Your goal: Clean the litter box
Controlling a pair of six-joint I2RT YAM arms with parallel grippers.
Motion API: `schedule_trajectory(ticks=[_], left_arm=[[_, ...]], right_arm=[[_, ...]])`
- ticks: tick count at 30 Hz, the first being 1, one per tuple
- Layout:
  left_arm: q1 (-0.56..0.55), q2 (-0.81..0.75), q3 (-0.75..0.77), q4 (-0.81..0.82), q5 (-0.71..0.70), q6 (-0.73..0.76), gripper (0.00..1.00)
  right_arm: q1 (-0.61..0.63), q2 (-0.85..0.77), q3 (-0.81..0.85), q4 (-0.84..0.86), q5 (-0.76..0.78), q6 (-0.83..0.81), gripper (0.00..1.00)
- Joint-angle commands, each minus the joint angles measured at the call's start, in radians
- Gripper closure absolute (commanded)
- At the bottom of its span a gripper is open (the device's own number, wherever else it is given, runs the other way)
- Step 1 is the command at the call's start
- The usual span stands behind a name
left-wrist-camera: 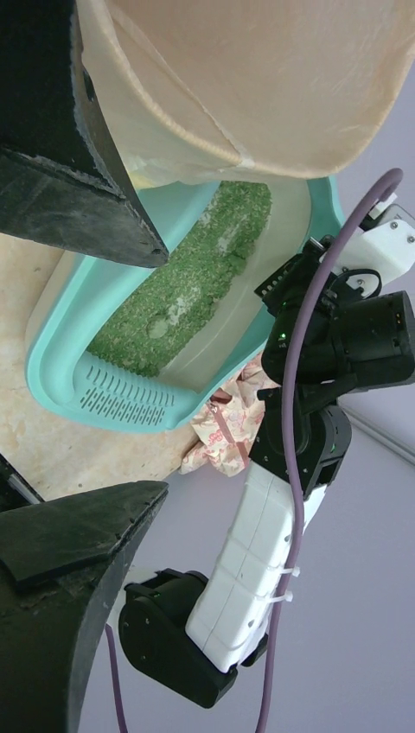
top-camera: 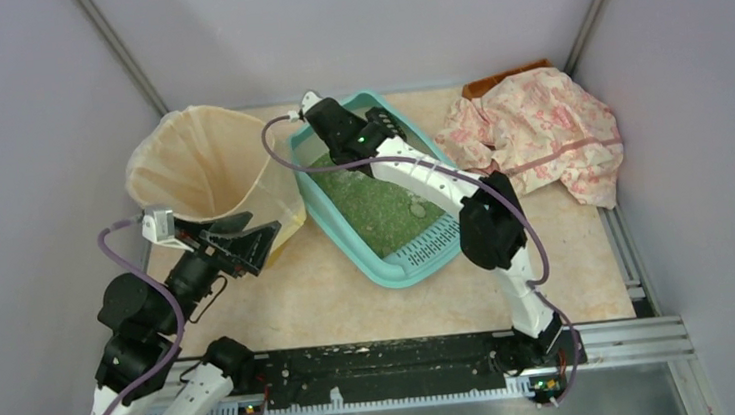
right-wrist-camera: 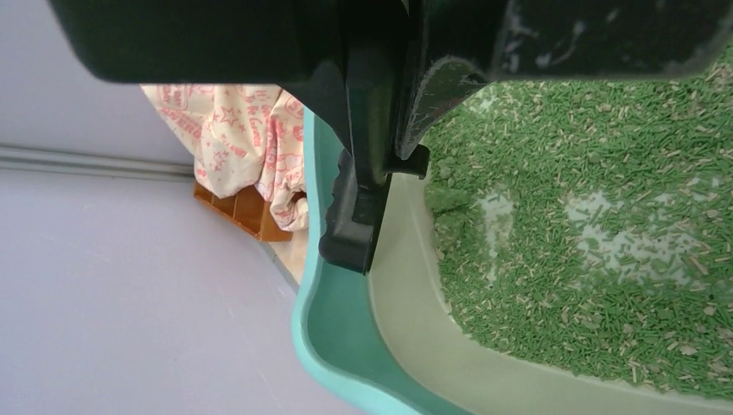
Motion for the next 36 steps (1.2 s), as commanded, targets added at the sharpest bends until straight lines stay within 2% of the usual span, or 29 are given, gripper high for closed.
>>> schedule_trajectory(ticks=[1,7,14,21,30,36], left_arm=[[-0.002,-0.019,0.019,-0.024,-0.041,0.026,0.02],[-0.002,-0.028,0.056,-0.068,-0.062,0.041,0.02],[-0.003,-0.033,0.034,-0.048,-0.050,0.028,0.02],[-0.002,-0.015,0.038,-0.041,-0.035,0.024,0.02],[-0.002,-0.020,0.033,-0.046,-0.037,0.005,0.02],[-0.002,-0.015,0.027,-0.057,-0.022,0.009,0.02]], right_arm=[[0.002,0.054,0.088,0.044,0.043,-0.091,1.00],[0.002,0.100,0.068,-0.021,-0.013,-0.049,1.00],[-0.032,0.063,-0.081,0.010,-0.073,-0.007,1.00],[-0.087,0.057,-0.107,0.015,-0.190,0.060,1.00],[-0.139,0.114,0.066,-0.086,-0.433,0.217,1.00],[-0.169,0.196,0.272,-0.263,-0.566,0.350,1.00]])
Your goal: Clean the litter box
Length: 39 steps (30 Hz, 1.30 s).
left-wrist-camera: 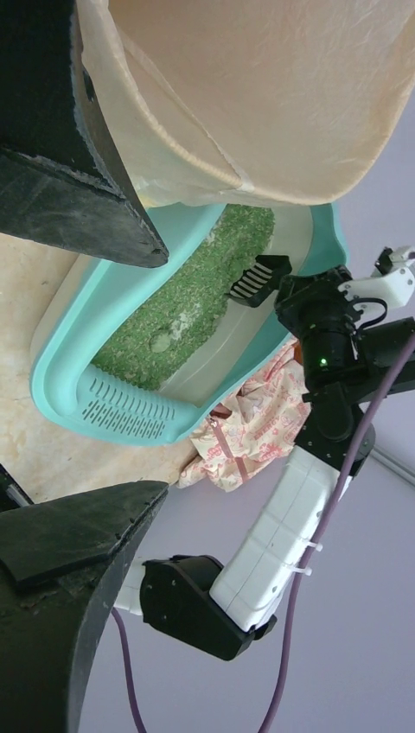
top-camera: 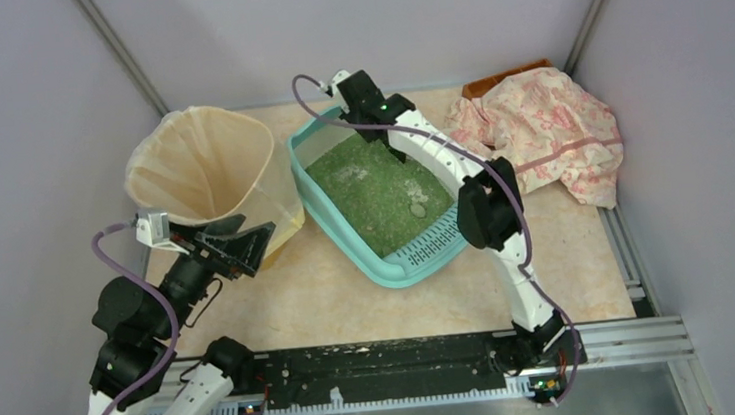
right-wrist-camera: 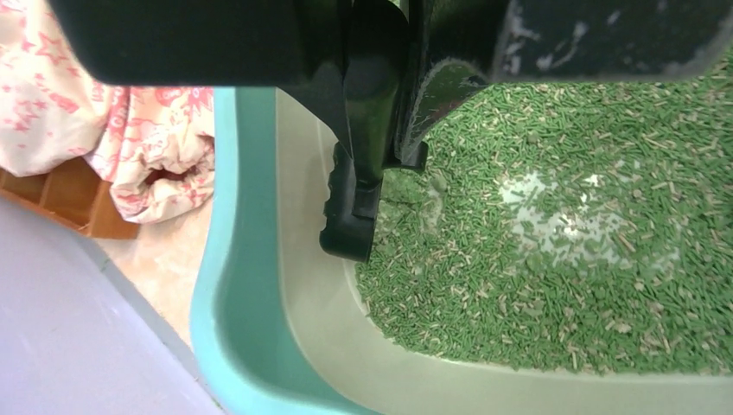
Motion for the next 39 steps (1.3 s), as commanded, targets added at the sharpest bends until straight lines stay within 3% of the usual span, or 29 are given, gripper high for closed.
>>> schedule_trajectory(ticks=[1,6,10,19,30,39], left_arm=[[-0.003,0.005,-0.004,0.005,0.017,-0.002,0.02],[-0.003,0.034,0.008,0.007,0.061,0.010,0.02],[-0.002,0.049,0.008,0.022,0.073,0.011,0.02],[-0.002,0.077,0.001,0.044,0.095,-0.011,0.02],[-0.001,0.097,-0.014,0.075,0.114,-0.028,0.02],[-0.002,0.105,-0.023,0.085,0.119,-0.023,0.02]], right_arm=[[-0.014,0.071,0.131,-0.129,-0.213,0.175,1.00],[-0.027,0.128,0.246,-0.202,-0.308,0.205,1.00],[-0.033,0.141,0.229,-0.215,-0.365,0.221,1.00],[-0.099,-0.002,-0.040,0.000,-0.588,0.359,1.00],[-0.128,-0.052,-0.194,0.093,-0.655,0.399,1.00],[-0.151,-0.148,-0.465,0.319,-0.759,0.505,1.00]])
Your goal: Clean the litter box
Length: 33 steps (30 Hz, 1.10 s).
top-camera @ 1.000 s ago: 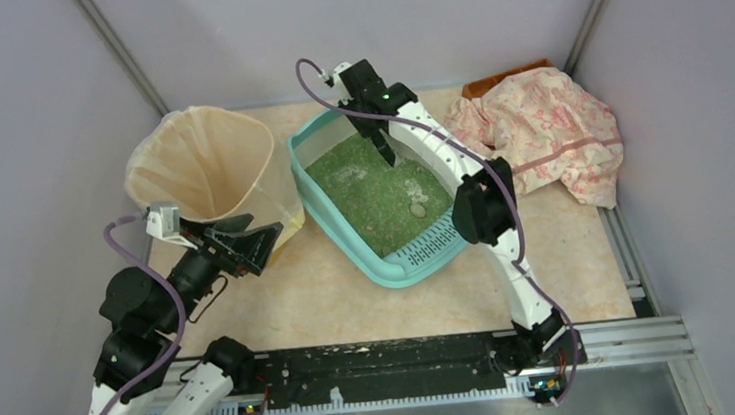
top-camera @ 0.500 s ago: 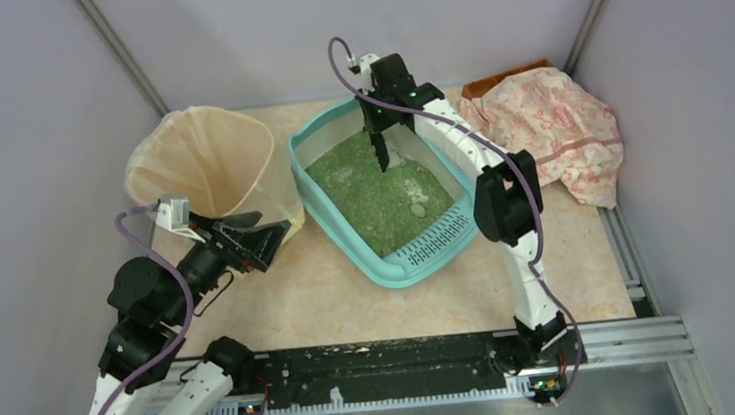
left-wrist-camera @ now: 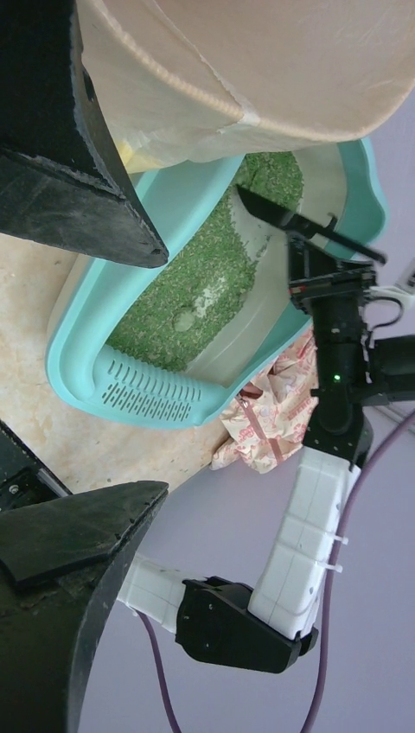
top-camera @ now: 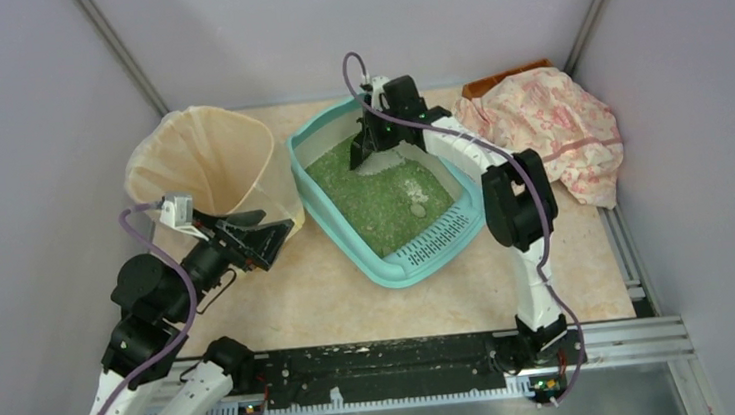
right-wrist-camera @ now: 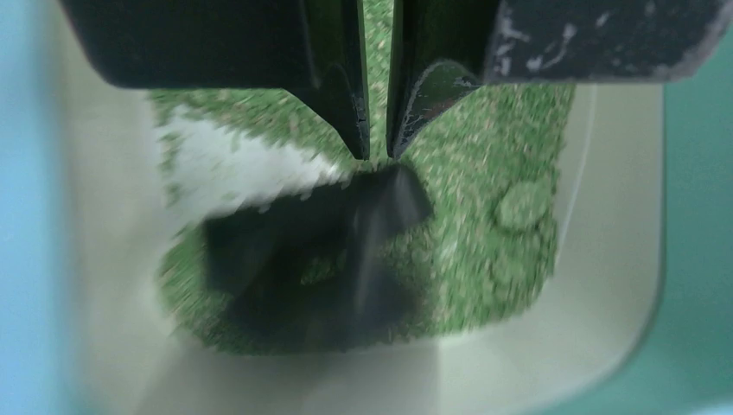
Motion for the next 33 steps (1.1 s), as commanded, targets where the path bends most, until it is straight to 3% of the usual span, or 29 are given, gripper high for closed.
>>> schedule_trajectory(ticks=[1,11,19,20,23,26,33], left_arm=[[-0.002,0.016,-0.016,0.046,0.020,-0.002,0.02],[-0.001,0.045,-0.007,0.063,0.043,0.005,0.02],[-0.002,0.055,-0.023,0.085,0.058,-0.007,0.02],[-0.002,0.056,-0.025,0.086,0.053,-0.004,0.02],[-0.002,0.062,-0.030,0.092,0.046,0.003,0.02],[-0.002,0.067,-0.031,0.099,0.052,0.003,0.02],[-0.002,0.063,-0.031,0.098,0.049,-0.004,0.02]], right_arm=[[0.019,-0.018,-0.159,0.024,-0.169,0.138,1.00],[0.022,-0.102,-0.392,0.189,-0.176,0.178,1.00],[0.069,-0.182,-0.372,0.122,-0.086,0.101,1.00],[0.083,-0.195,-0.359,0.109,-0.050,0.085,0.97],[0.131,-0.215,-0.291,0.046,0.083,0.032,0.75],[0.194,-0.212,-0.201,-0.004,0.238,-0.036,0.59],[0.306,-0.107,-0.078,0.109,0.583,-0.194,0.45]])
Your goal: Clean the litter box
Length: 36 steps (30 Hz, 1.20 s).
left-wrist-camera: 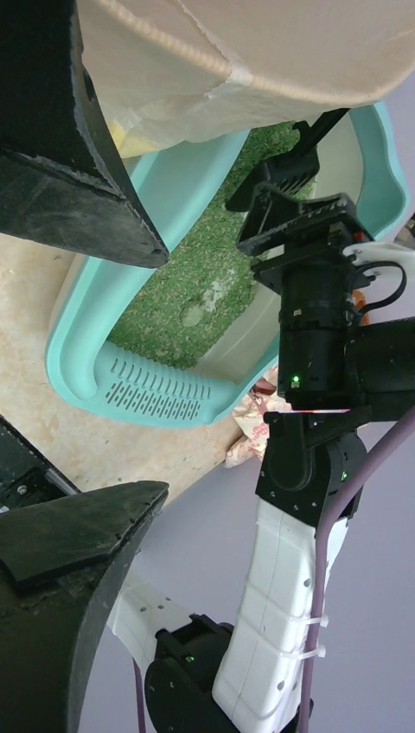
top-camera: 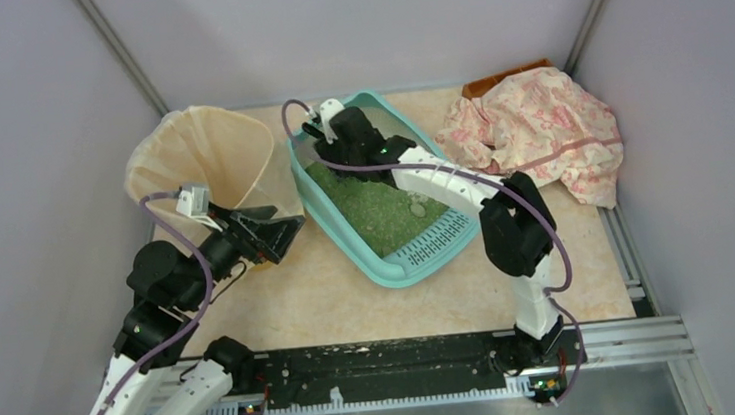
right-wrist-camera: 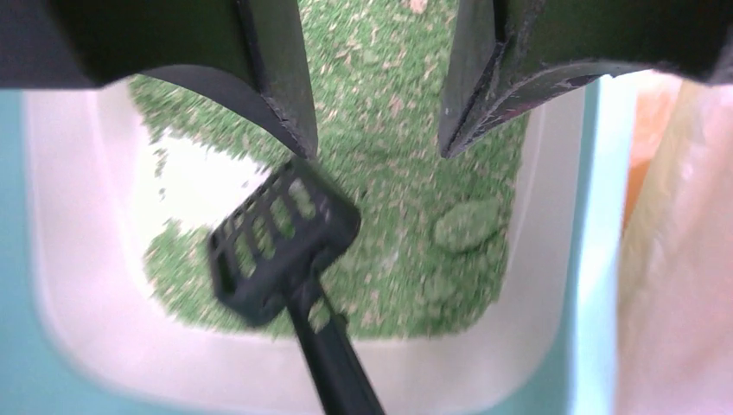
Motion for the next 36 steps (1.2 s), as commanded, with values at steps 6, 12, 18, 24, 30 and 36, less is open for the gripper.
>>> schedule_trajectory(ticks=[6,12,18,24,30,36], left_arm=[[-0.001,-0.024,0.021,-0.017,-0.012,-0.002,0.02],[-0.003,-0.040,0.030,-0.046,-0.035,-0.003,0.02],[-0.001,-0.033,0.035,-0.048,-0.037,-0.001,0.02],[-0.001,-0.034,0.033,-0.054,-0.029,-0.002,0.03],[-0.003,-0.046,0.029,-0.060,-0.045,0.001,0.03],[-0.003,0.011,0.026,-0.008,0.008,-0.009,0.03]], right_arm=[[0.058,0.154,0.100,0.275,0.415,-0.189,0.44],[0.060,0.261,0.115,0.459,0.531,-0.235,0.44],[0.061,0.321,0.180,0.495,0.540,-0.230,0.44],[0.057,0.360,0.237,0.462,0.537,-0.216,0.46],[-0.036,0.257,0.211,0.231,0.321,0.098,0.47],[-0.082,0.254,0.268,0.069,0.277,0.116,0.36]])
